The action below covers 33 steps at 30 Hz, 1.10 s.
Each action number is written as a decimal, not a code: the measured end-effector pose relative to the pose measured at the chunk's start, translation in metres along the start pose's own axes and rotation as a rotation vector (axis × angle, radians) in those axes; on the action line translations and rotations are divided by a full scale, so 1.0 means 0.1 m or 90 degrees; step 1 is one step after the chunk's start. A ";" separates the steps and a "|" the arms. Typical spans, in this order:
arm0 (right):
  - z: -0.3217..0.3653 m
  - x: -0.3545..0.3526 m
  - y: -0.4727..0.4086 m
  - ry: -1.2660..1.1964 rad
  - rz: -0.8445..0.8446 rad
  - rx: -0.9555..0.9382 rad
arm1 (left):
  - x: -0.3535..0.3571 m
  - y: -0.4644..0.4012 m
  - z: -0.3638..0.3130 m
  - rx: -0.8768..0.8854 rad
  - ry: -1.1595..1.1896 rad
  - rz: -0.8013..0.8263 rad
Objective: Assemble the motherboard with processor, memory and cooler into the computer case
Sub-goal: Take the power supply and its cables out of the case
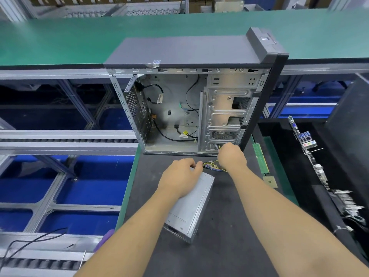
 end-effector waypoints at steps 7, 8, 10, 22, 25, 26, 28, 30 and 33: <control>-0.20 0.12 -0.11 -0.190 -0.010 0.133 | 0.00 0.01 0.00 -0.010 0.008 0.005; -0.22 0.15 -0.10 -0.185 -0.012 0.134 | 0.00 0.01 0.00 -0.012 0.008 0.007; -0.23 0.18 -0.03 -0.150 -0.014 0.117 | 0.00 0.00 0.00 -0.013 0.002 0.004; -0.37 0.44 1.04 -0.467 0.434 0.186 | -0.01 0.19 0.29 -0.166 0.464 0.153; -0.16 0.29 1.27 -0.508 0.602 0.137 | 0.12 0.40 0.24 -0.297 0.686 0.266; -0.11 0.21 1.31 -0.531 0.599 0.113 | 0.18 0.42 0.17 -0.303 0.707 0.260; -0.13 0.04 1.30 -0.554 0.533 0.085 | 0.29 0.45 -0.01 -0.270 0.708 0.235; -0.28 -0.18 1.27 -0.574 0.469 0.053 | 0.38 0.52 -0.21 -0.201 0.669 0.197; -0.58 -0.56 1.18 -0.588 0.400 -0.003 | 0.51 0.63 -0.49 -0.071 0.649 0.183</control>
Point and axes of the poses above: each hand's wrist, its own y-axis away from the middle knuckle, its own x-axis out of the palm, z = x × y, the point moved 6 cm from there along -y, towards the middle knuckle, and after that the axes turned 4 degrees about y, right-handed, at the moved point
